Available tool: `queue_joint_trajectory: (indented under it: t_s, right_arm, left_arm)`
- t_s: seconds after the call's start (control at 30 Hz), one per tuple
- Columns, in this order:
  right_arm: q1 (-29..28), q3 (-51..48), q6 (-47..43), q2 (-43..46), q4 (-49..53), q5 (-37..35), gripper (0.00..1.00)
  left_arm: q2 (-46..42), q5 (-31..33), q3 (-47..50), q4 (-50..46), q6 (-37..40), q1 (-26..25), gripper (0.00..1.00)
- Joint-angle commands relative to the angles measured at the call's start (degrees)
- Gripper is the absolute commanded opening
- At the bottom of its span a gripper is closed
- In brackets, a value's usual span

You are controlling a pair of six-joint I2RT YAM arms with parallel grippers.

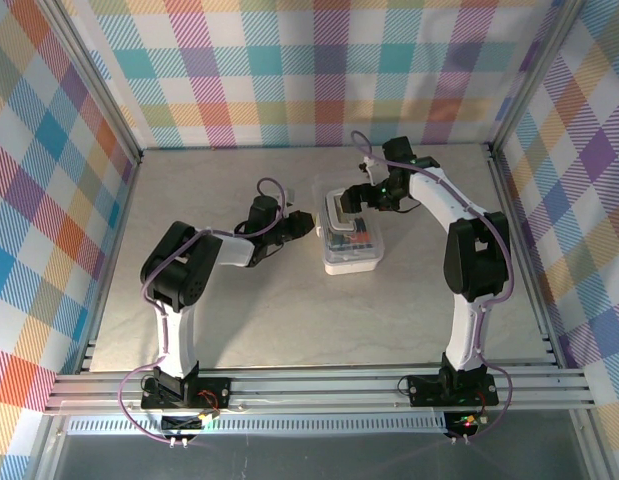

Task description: Pack the tool kit

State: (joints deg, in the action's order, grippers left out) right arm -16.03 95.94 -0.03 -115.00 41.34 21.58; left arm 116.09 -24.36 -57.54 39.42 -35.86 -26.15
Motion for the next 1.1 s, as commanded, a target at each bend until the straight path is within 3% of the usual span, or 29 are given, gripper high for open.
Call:
queue_joint_trajectory:
  t_s: [0.0,0.1,0.27,0.37,0.43,0.53,0.6,0.73,0.93,1.0,1.07]
  right_arm:
    - [-2.78,-2.25,2.63,-0.5,2.97,9.93,0.99]
    - [-2.72,-1.79,2.1,-0.23,3.92,8.8,0.99]
    - [-1.36,2.28,1.2,0.4,5.34,7.81,0.99]
    - [0.25,8.04,-0.03,0.13,7.16,7.12,0.99]
    - [1.78,12.06,-0.72,0.17,8.1,6.73,0.99]
    - [5.17,15.35,-0.63,2.07,6.69,5.8,0.99]
    - [8.03,14.01,0.03,5.06,2.75,4.54,0.99]
    - [12.46,1.83,0.18,15.04,-11.4,-1.6,0.99]
    - [17.64,-35.18,1.16,33.84,-47.65,-8.77,0.99]
    - [18.15,-44.83,0.07,37.46,-55.52,-12.12,0.99]
    - [18.33,-50.69,0.33,39.44,-58.48,-14.37,0.99]
  left_arm:
    - [3.73,-5.66,1.11,3.36,-2.35,-3.47,0.09]
    - [2.72,-5.01,1.02,1.36,-0.66,-3.39,0.09]
    - [-2.63,-2.35,-2.79,-11.95,7.68,-1.81,0.09]
    - [-6.14,-0.43,-7.24,-21.51,13.65,-0.04,0.13]
    - [-8.58,1.05,-10.31,-27.26,17.1,1.29,0.21]
    - [-12.86,3.51,-13.8,-33.92,21.0,3.54,0.49]
    - [-16.59,6.54,-14.51,-37.08,23.1,5.21,1.0]
    - [-25.72,16.76,-9.8,-37.51,25.53,8.05,1.0]
    - [-40.84,43.31,10.28,-23.64,31.29,9.98,1.0]
    - [-42.48,48.47,14.8,-21.96,32.75,11.29,0.99]
    - [-42.57,49.8,17.96,-20.91,32.97,12.87,0.99]
